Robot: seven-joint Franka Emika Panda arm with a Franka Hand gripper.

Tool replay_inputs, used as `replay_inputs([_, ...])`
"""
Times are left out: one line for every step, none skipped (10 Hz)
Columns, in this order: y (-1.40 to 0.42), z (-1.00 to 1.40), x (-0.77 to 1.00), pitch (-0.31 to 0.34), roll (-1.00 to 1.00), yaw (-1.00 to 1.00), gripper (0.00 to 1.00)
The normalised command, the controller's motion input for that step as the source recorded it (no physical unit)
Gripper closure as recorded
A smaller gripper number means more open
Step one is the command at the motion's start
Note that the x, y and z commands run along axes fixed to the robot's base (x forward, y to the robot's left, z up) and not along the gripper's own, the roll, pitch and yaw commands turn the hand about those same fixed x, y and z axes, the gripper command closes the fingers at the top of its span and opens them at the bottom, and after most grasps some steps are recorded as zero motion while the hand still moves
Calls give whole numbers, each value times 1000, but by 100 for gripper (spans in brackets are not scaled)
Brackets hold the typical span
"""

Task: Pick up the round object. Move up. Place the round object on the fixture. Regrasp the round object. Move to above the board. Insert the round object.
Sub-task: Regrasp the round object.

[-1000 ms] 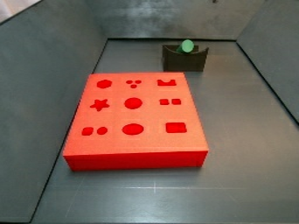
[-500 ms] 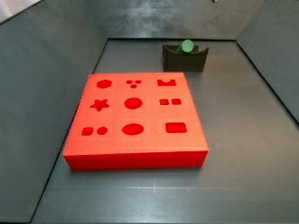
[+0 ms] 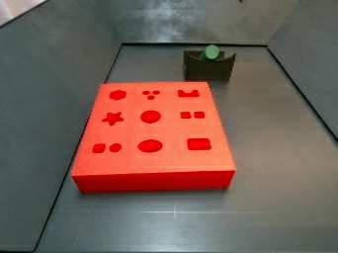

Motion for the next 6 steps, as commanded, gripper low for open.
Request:
replay_inputs([-23, 1, 11, 17, 1000, 37, 0])
replay_inputs([-23, -4, 19, 21, 1000, 38, 0])
replay_inputs([-26, -13, 42, 33, 1000, 41, 0])
replay_inputs([-26, -22, 56, 43, 1000, 44, 0])
replay_inputs([-30, -23, 69, 54, 1000, 48, 0])
replay_inputs([-31, -21, 85, 74, 1000, 56, 0])
